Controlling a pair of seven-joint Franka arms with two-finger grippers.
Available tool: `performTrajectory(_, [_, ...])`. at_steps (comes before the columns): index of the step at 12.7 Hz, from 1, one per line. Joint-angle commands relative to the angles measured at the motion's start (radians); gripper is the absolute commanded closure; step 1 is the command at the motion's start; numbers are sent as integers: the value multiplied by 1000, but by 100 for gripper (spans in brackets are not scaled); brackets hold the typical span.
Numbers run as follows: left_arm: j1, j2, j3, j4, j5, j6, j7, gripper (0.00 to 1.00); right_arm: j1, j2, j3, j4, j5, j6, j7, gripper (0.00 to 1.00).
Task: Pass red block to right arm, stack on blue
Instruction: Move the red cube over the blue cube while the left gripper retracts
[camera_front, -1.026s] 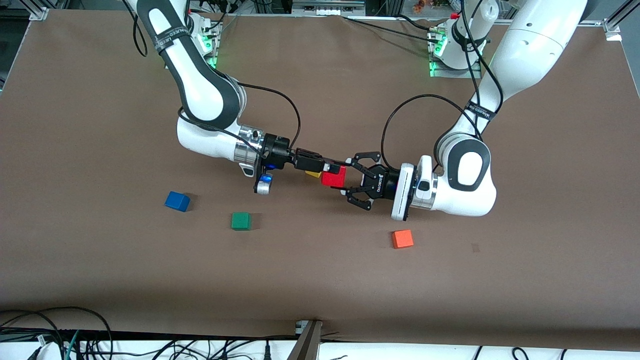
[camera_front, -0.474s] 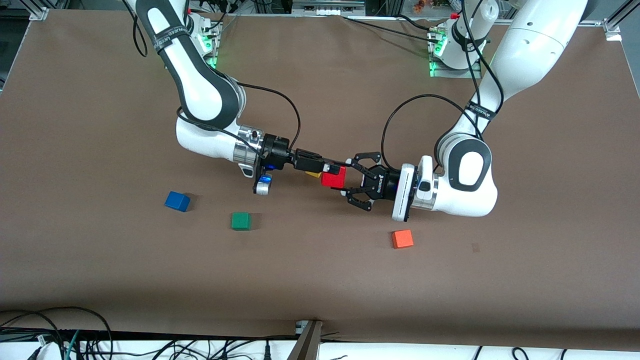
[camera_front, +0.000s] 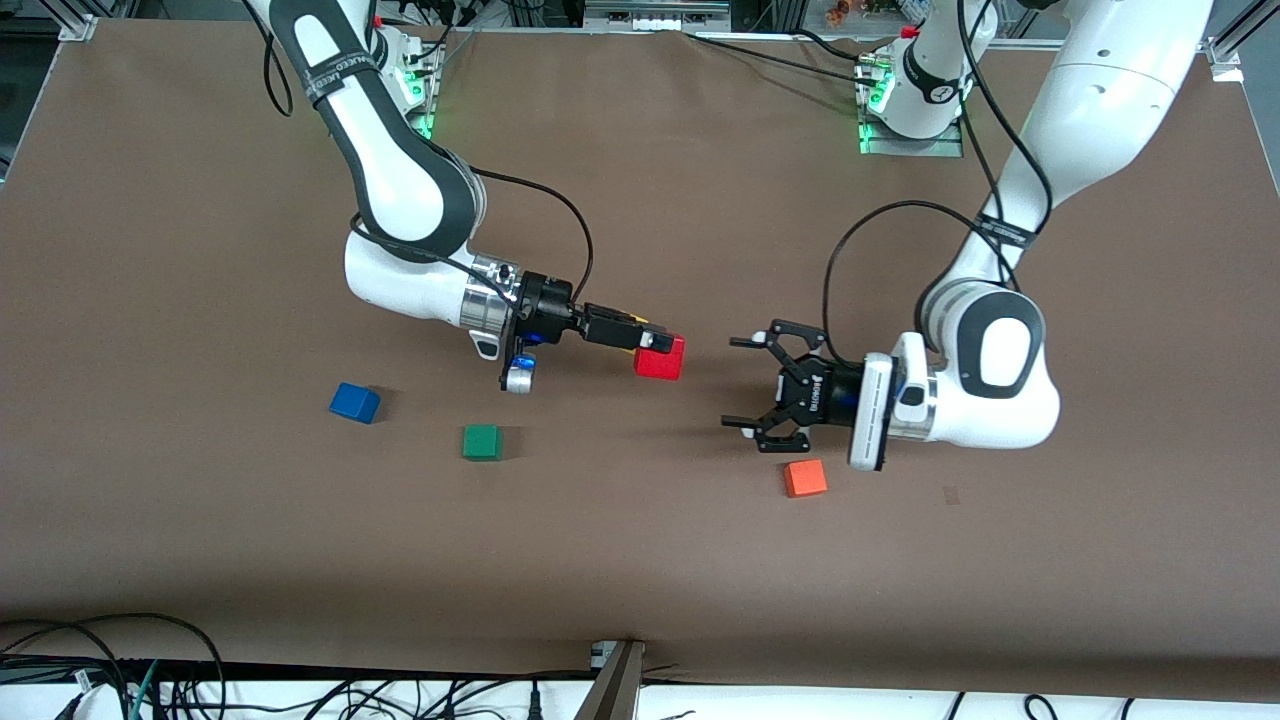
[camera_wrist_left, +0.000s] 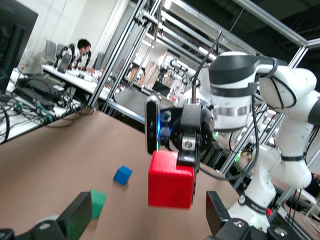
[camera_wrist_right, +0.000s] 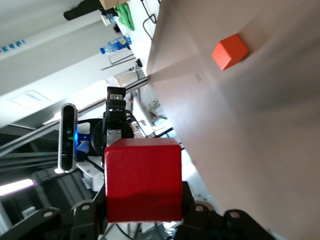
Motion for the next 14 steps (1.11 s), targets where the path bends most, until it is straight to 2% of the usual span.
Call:
performTrajectory(1, [81, -67, 4, -3, 163, -79, -135, 0, -4, -16, -1, -21, -114, 37, 4, 100])
performTrajectory(4, [153, -86, 4, 57, 327, -174, -218, 0, -6, -7, -23, -57, -308, 59, 3, 100])
performTrajectory(7, [200, -121, 4, 80, 465, -231, -328, 0, -4, -4, -79, -122, -538, 58, 3, 100])
performTrajectory(11, [263, -251, 6, 74, 726, -274, -493, 0, -18, -2, -191, -121, -920, 6, 3, 100])
performTrajectory(13, [291, -311, 6, 74, 874, -314, -557, 0, -20, -2, -260, -117, -1205, -40, 1, 100])
performTrajectory(14, [293, -342, 6, 74, 944, -321, -588, 0, -19, -4, -290, -117, -1320, -66, 0, 100])
